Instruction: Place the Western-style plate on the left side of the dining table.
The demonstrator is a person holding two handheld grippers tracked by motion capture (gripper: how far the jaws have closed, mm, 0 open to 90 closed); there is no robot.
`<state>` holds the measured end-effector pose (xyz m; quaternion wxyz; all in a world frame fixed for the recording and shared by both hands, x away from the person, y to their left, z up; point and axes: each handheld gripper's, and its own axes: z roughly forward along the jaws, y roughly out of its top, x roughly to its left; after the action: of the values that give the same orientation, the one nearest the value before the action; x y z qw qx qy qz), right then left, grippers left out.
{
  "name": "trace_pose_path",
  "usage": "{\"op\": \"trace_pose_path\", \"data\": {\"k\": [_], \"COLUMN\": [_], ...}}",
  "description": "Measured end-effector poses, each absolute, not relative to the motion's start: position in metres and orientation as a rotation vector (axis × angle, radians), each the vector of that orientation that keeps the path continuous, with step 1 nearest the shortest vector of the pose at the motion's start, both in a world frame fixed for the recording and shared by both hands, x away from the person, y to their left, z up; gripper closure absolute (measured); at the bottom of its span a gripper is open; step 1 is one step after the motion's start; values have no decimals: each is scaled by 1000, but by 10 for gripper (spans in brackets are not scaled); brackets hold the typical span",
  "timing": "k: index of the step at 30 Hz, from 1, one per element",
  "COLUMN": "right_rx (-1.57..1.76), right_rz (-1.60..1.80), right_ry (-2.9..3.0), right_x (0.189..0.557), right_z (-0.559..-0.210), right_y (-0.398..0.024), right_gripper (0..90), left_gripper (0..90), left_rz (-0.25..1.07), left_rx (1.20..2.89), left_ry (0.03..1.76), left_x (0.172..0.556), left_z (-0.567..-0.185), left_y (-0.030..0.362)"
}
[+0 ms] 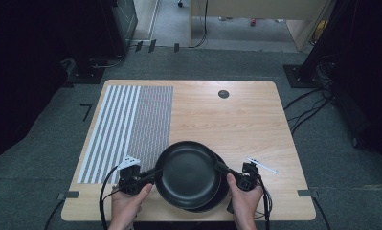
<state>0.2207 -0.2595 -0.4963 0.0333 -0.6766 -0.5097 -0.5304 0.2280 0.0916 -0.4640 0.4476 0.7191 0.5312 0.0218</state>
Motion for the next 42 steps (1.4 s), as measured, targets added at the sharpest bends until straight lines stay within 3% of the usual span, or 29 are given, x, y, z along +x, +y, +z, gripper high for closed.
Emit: {"op": "trace_pose_path", "data": {"k": [26, 42], "right_rx": [-1983, -1920], "right_rz": [-1624, -1579], "right_ry": [-1701, -1795], "right_x": [298, 354], "right_z": [-453, -443], "right_y": [-190, -148], "right_gripper": [846, 843], "left_gripper": [751, 762], "left_rz": [93, 95], "left_rx": [1680, 1579], "left_ry": [1367, 1441], "left_x": [278, 310], "left_z": [-433, -437], "left_y": [163, 201]}}
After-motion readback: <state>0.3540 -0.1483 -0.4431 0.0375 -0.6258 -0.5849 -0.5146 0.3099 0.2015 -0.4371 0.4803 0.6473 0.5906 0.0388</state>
